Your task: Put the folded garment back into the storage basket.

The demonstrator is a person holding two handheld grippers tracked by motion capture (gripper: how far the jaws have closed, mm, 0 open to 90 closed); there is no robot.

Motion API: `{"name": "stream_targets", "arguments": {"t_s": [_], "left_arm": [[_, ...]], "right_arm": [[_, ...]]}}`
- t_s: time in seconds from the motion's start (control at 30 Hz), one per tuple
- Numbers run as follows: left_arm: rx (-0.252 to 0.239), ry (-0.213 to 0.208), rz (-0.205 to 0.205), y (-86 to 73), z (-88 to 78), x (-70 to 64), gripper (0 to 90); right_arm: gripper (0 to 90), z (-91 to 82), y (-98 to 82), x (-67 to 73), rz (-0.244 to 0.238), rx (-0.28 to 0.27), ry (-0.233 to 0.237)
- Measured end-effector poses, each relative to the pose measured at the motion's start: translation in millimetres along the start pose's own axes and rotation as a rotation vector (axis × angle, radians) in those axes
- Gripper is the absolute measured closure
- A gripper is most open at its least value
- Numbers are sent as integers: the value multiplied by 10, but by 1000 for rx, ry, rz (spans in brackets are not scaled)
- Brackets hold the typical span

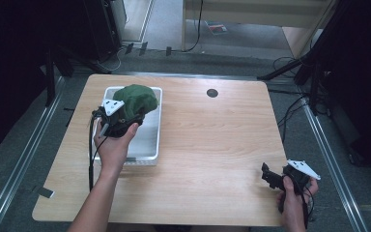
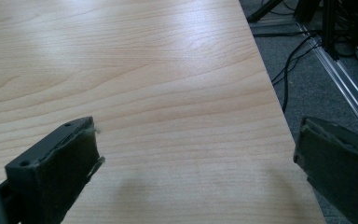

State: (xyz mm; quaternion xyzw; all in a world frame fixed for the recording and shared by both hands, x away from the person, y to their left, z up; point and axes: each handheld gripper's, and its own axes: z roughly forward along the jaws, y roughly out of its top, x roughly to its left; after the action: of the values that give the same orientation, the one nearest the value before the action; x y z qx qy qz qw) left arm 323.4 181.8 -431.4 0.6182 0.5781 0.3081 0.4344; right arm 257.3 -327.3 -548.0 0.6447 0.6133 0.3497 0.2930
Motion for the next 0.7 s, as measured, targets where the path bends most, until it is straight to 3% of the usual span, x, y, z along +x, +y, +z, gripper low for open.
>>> {"name": "stream_targets", "arguments": {"t_s": [0.23,0.7], "left_arm": [[44,35,-12,-93,120,160,422],[139,62,-57,-165,466,277,419]], "right_arm": [[0,-2,-2,8,-8,-3,-3],[0,-1,-1,9,-7,-1,-4]]}}
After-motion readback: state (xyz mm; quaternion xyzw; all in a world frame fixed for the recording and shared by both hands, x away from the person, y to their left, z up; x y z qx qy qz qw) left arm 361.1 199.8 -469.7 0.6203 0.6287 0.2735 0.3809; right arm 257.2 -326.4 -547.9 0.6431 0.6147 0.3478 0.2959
